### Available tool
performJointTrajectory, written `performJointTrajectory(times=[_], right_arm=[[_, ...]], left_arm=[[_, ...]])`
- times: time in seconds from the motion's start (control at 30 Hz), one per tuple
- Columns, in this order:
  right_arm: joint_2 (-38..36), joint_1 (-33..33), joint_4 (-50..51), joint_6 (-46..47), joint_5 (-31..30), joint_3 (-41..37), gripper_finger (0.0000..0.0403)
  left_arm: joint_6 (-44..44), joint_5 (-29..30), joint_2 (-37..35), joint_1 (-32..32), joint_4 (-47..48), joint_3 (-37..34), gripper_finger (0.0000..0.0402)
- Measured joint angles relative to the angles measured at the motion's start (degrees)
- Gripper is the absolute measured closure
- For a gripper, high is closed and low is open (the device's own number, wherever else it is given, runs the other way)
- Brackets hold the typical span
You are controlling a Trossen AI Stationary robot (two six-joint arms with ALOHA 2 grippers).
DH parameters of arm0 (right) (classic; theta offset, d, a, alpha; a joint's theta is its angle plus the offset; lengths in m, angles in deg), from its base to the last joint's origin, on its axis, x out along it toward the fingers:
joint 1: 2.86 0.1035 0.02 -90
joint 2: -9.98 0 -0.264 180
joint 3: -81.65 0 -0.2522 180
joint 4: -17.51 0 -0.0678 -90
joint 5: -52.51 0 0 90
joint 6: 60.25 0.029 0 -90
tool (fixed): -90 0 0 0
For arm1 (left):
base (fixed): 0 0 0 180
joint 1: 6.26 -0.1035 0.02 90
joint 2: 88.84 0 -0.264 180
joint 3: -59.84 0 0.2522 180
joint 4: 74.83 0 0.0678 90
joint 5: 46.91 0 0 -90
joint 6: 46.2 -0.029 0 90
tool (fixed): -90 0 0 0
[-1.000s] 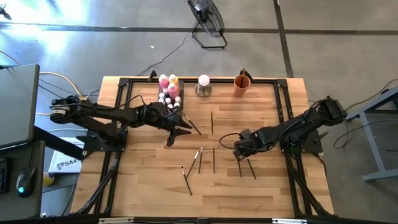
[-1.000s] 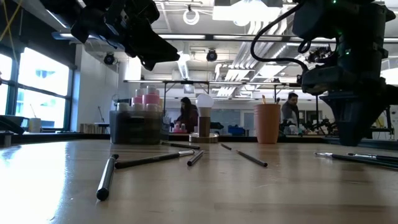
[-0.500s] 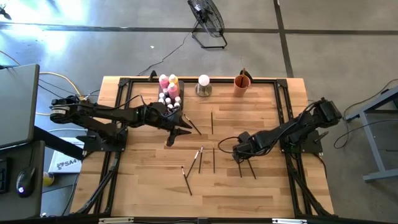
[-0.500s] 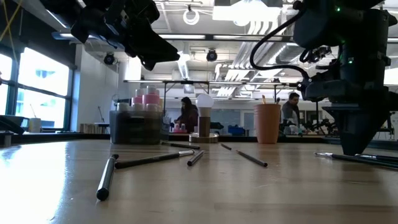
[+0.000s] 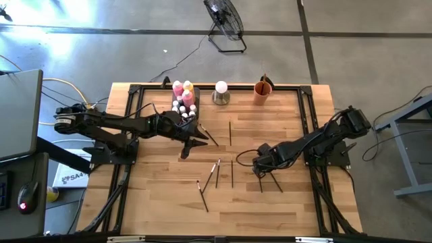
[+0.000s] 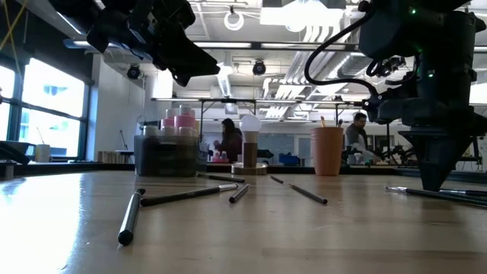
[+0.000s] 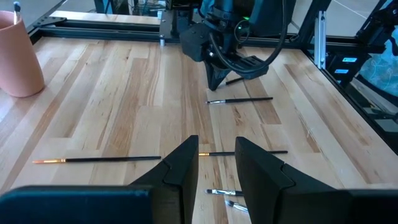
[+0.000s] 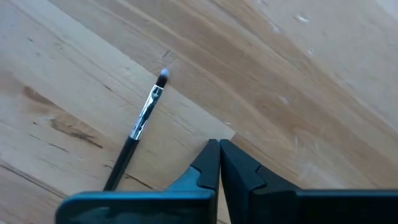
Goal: Pick & Place Paint Supplies
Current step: Put the silver paintbrush into the orange cup
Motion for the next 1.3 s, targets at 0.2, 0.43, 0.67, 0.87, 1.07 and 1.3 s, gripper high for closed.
performJointTrajectory(times=[0.2, 0.43, 0.67, 0.87, 1.07, 1.3], right_arm=[[-0.35, -0.02, 0.00, -1.34, 0.36, -0.08, 0.0400], [-5.94, -0.20, 0.72, -2.90, 0.44, -0.37, 0.0400], [-14.84, -0.27, 1.63, -4.83, -4.31, -0.26, 0.0400], [-24.59, -0.28, 1.50, -9.23, -13.81, -0.26, 0.0400], [-34.19, -1.55, -0.24, -16.87, -25.97, -0.24, 0.0400], [-40.68, -7.52, -15.12, -37.63, -40.65, -0.21, 0.0400]], left_arm=[[0.02, 0.00, 0.00, 0.00, 0.08, 0.01, 0.0298], [0.02, 0.00, 0.00, 0.00, 0.08, 0.00, 0.0298], [0.02, 0.00, 0.00, 0.00, 0.03, 0.00, 0.0298], [0.02, 0.00, 0.00, 0.00, 0.01, 0.02, 0.0298], [0.02, 0.00, 0.00, 0.00, 0.00, 0.00, 0.0298], [0.02, 0.01, 0.00, 0.00, 0.00, 0.01, 0.0298]])
